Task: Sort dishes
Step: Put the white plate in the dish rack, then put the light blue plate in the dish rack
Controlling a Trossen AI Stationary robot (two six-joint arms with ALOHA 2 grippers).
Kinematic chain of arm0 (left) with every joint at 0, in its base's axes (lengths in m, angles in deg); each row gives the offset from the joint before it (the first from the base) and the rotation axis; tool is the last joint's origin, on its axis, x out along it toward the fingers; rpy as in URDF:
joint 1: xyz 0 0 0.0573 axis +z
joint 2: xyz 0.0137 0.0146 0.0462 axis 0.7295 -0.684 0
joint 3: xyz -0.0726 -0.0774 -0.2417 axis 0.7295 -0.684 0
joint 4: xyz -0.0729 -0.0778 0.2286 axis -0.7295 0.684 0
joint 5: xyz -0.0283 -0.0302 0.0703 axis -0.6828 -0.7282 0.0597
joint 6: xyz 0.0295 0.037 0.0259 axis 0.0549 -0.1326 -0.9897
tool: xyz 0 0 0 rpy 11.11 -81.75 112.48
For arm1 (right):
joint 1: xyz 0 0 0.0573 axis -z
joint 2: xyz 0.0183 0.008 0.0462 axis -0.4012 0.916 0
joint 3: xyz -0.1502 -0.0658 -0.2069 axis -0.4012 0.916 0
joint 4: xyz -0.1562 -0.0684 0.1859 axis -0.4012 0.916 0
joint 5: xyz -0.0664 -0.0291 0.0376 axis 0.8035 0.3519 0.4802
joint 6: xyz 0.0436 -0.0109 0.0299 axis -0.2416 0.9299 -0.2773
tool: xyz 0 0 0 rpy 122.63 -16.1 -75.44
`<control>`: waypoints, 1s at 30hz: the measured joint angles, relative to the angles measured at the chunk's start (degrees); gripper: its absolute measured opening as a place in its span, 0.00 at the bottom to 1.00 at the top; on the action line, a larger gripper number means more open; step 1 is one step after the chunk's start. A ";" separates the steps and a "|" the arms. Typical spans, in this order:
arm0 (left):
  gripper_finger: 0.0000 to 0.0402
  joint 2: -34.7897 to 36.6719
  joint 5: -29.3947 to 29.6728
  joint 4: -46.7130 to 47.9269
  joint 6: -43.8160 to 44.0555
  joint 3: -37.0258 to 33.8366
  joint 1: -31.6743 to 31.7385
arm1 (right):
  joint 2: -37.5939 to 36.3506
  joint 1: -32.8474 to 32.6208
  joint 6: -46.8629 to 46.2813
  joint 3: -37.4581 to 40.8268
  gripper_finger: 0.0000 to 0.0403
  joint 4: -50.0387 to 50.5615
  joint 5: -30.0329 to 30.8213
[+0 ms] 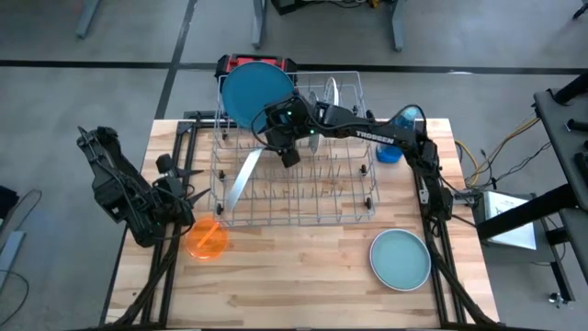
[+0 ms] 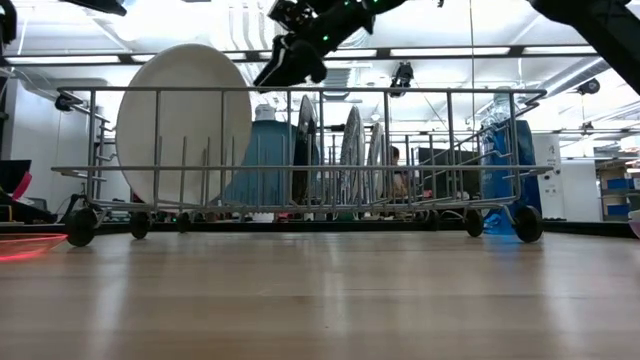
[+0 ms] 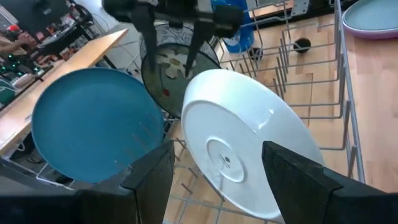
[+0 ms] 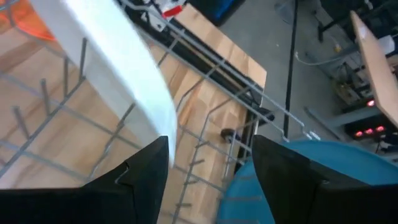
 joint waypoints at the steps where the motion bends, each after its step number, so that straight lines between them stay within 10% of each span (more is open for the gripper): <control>1: 0.58 -0.04 -0.07 -0.01 0.19 0.00 -0.01 | -0.54 0.00 -0.03 0.00 0.55 0.72 0.60; 19: 0.58 -11.33 -27.81 -4.80 7.86 -0.13 -0.06 | -15.13 -2.20 -19.26 2.28 0.43 21.05 8.00; 30: 0.58 -21.29 -38.69 -4.79 14.75 -0.24 -3.42 | -26.92 -12.11 -32.07 17.61 0.23 23.98 17.58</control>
